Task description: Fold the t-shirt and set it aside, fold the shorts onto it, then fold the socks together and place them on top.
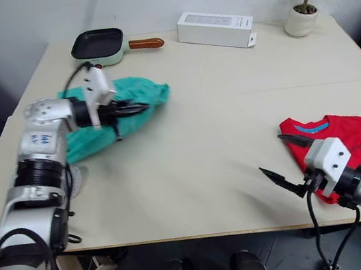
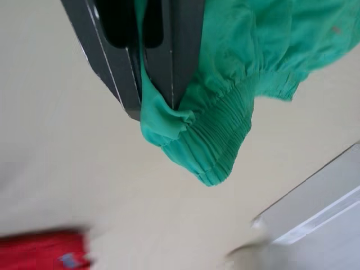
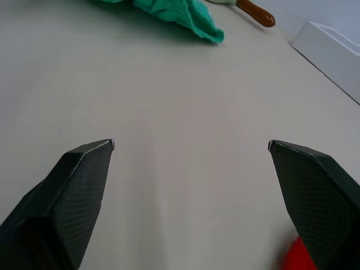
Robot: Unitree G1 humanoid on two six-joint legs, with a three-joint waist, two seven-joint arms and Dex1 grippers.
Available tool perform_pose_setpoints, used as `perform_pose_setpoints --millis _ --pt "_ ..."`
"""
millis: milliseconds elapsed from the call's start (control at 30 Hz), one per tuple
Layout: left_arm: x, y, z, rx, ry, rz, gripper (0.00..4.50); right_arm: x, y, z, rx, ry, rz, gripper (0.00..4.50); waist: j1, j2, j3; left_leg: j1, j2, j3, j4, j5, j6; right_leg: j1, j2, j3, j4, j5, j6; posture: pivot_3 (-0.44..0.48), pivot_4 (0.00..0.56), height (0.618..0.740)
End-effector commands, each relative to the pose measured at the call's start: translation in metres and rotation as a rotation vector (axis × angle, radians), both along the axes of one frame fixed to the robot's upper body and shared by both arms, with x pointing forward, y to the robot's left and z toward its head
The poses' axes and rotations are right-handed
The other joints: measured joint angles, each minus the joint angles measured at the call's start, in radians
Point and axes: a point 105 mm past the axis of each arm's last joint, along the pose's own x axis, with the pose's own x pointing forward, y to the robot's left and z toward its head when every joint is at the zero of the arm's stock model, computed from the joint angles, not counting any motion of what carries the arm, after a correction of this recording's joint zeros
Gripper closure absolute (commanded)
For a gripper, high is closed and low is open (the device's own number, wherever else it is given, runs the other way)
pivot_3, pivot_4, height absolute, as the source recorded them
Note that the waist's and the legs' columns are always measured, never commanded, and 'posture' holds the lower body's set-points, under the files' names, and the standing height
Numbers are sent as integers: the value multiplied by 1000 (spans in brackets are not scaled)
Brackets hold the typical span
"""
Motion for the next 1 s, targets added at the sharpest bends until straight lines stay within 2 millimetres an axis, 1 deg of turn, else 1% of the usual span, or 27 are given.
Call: perform_pose_setpoints --millis 33,100,133,167,200,267,333,400,467,533,567,600,633,700,767,800,867,933,967,1000 --pt "-36 -44 -6 -46 95 -146 4482 3 -15 10 23 -34 -60 0 -3 0 0 0 0 0 0 0 0 0 0 2 -1 0 0 0 150 740" --pt "-54 -70 -25 -58 162 -203 4482 5 -18 8 9 -18 -54 0 -6 1 0 1 1 -2 0 0 0 4 -1 4 -5 0 0 0 150 740" --pt "-57 -81 -32 -74 178 -205 4482 6 -20 8 17 -12 -55 0 -6 2 1 3 2 -3 0 0 0 7 -1 4 -7 0 0 0 150 740" --pt "-59 -90 -35 -103 199 -196 4103 7 -21 9 22 -8 -53 0 -6 2 1 4 2 -4 0 0 0 8 -1 4 -9 0 0 0 150 740" --pt "-60 -96 -37 -138 222 -189 3908 8 -21 9 30 -8 -52 0 -6 3 1 4 2 -4 0 0 0 9 -1 4 -12 0 0 0 150 740" --pt "-61 -98 -47 -143 223 -180 3280 10 -21 11 43 -7 -45 0 -8 3 1 4 2 -6 0 1 0 9 -1 4 -12 0 0 0 150 740" --pt "-61 -93 -55 -108 191 -174 2619 11 -21 13 42 -7 -40 0 -13 5 0 4 3 -6 -1 2 0 9 -1 3 -13 1 -2 0 150 740" --pt "-64 -82 -48 -146 187 -169 1968 12 -22 17 37 -11 -31 0 -13 7 0 5 4 -6 -2 3 -2 9 0 2 -13 2 -3 0 150 740" --pt "-73 -66 -36 -187 187 -203 1417 13 -22 22 40 -21 -25 0 -12 9 1 5 4 -6 -2 2 -2 9 0 2 -13 2 -3 0 150 740" --pt "-85 -47 -29 -182 178 -243 717 15 -18 28 44 -28 3 0 -12 10 2 4 4 -7 -2 2 -3 9 0 1 -13 2 -3 0 150 740" --pt "-88 -38 -26 -169 145 -245 406 14 -11 30 32 -25 38 0 -13 11 2 4 4 -8 -2 2 -3 9 0 1 -13 2 -3 0 150 740" --pt "-85 -27 -23 -164 104 -198 116 12 0 31 10 -13 94 0 -13 12 2 4 4 -8 -2 2 -4 9 0 0 -13 2 -3 0 150 740" --pt "-83 -17 -20 -155 64 -157 116 9 9 31 -13 -1 144 0 -12 13 3 4 4 -9 -2 2 -4 9 0 0 -13 2 -3 0 150 740" --pt "-81 14 -24 -83 -13 -78 116 3 32 27 -62 20 248 0 -13 14 3 4 4 -9 -2 2 -4 10 0 -1 -14 2 -3 0 150 740" --pt "-86 49 -38 26 -60 -22 116 -3 52 15 -146 34 345 0 -17 15 4 4 5 -9 -2 2 -4 10 0 -1 -14 2 -3 0 150 740" --pt "-89 66 -48 95 -78 -2 116 -6 59 8 -195 41 385 0 -20 16 4 4 5 -8 -3 2 -4 9 0 -1 -14 2 -3 0 150 740" --pt "-99 93 -69 234 -100 6 116 -5 64 -3 -263 31 416 0 -15 17 5 5 5 -8 -3 1 -4 9 0 -1 -14 2 -3 0 150 740" --pt "-112 115 -86 287 -95 24 116 2 69 -12 -331 -4 442 0 -12 19 6 4 4 -8 -3 -1 -5 9 -1 -1 -15 2 -3 0 150 740" --pt "-118 122 -90 298 -100 29 116 3 71 -14 -356 -21 462 0 -13 19 6 4 3 -8 -2 -4 -7 8 -4 -1 -16 2 -3 0 150 740" --pt "-122 128 -94 304 -102 42 116 5 74 -17 -386 -33 487 0 -11 20 7 4 3 -7 -2 -4 -7 9 -5 -1 -17 2 -3 0 150 740"
